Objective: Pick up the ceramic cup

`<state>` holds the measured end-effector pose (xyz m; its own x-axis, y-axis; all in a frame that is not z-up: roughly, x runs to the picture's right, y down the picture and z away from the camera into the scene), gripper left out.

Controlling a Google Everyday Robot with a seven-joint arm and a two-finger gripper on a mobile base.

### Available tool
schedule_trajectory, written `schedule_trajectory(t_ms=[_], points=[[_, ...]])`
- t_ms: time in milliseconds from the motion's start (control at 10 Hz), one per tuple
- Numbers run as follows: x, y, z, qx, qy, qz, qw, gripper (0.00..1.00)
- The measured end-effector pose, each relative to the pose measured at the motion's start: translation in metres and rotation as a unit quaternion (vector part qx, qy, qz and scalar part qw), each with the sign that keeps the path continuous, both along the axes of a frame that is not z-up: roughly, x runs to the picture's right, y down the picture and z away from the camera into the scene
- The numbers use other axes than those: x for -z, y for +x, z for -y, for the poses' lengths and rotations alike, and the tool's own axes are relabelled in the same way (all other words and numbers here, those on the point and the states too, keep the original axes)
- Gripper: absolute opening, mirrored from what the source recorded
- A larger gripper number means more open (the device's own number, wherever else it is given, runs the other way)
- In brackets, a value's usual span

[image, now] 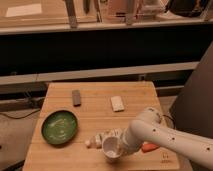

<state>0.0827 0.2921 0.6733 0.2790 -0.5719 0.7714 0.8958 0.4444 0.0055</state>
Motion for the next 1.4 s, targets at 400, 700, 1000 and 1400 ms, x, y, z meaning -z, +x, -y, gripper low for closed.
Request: schedule_trajectory(t_ms=[400,700,1000,1400], points=[[0.012,0.000,0.013,-0.021,-0.014,0.018,0.9995,0.00],[0.031,0.002,0.029,-0.024,-0.007,0.020,0.9995,0.00],[0.049,0.001,0.038,-0.022,0.002,0.026,0.9994,0.00],[0.064,-0.004,0.044,-0.018,0.009,0.033,0.9992,0.00]])
